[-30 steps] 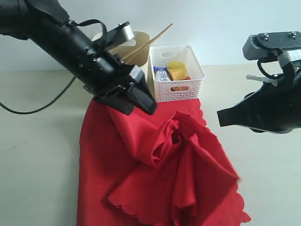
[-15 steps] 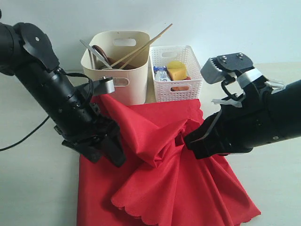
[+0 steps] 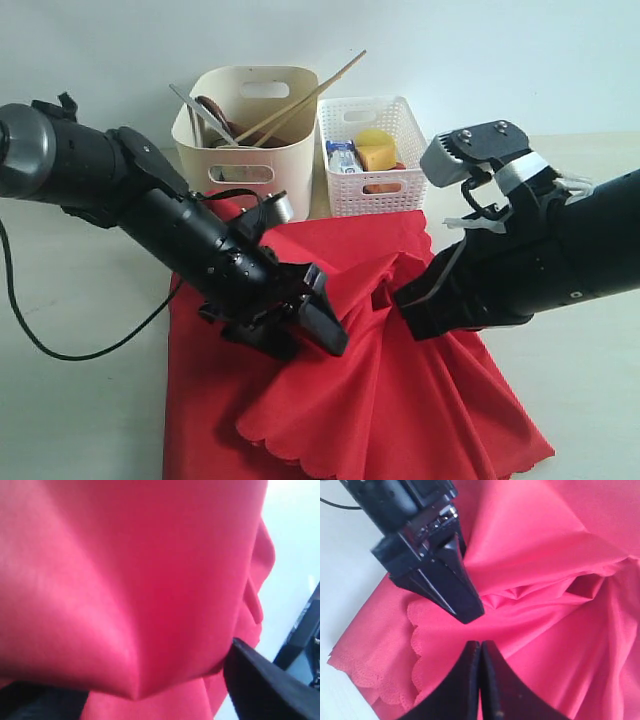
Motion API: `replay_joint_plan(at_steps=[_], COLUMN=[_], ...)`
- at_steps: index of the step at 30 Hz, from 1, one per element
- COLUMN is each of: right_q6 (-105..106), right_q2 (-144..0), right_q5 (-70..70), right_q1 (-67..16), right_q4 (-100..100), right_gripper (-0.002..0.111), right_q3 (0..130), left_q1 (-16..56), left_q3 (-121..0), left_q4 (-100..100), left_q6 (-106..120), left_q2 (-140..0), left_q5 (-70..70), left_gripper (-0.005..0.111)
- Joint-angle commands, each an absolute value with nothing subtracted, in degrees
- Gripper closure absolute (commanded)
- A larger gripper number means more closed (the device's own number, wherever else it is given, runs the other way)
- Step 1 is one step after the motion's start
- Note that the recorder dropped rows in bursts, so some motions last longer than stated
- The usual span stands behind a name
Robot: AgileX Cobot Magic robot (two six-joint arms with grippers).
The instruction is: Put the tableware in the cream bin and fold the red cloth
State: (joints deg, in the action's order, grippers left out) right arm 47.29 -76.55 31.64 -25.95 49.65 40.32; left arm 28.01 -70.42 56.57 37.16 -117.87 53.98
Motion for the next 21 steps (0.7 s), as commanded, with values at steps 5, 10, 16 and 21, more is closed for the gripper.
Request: replay_joint_plan(at_steps=[5,10,16,21], right_q6=[47.9,47.9,47.6,45.8], right_q2=[-76.7,-76.7,-76.7,-76.7], right_q5=[30.1,30.1,30.1,29.2], right_q1=[-25.9,-25.9,-25.9,-25.9], right_q4=[48.6,46.0,45.2,43.9], right_gripper=[0.108,0.108,0.108,0.108], right_q3=[40.3,40.3,40.3,40.3], left_q1=[30.4,30.8,30.2,28.5], left_q3=[-76.3,-81.1,-84.5,-84.8], left_q4=[68.5,70.4,66.4,57.2], left_q6=[46.4,48.5,49.2,45.0], left_q2=[-118.0,-118.0,-117.8,-115.7], left_q5=[49.8,46.2,42.8,42.7], left_gripper=[0.037,0.037,0.037,0.037])
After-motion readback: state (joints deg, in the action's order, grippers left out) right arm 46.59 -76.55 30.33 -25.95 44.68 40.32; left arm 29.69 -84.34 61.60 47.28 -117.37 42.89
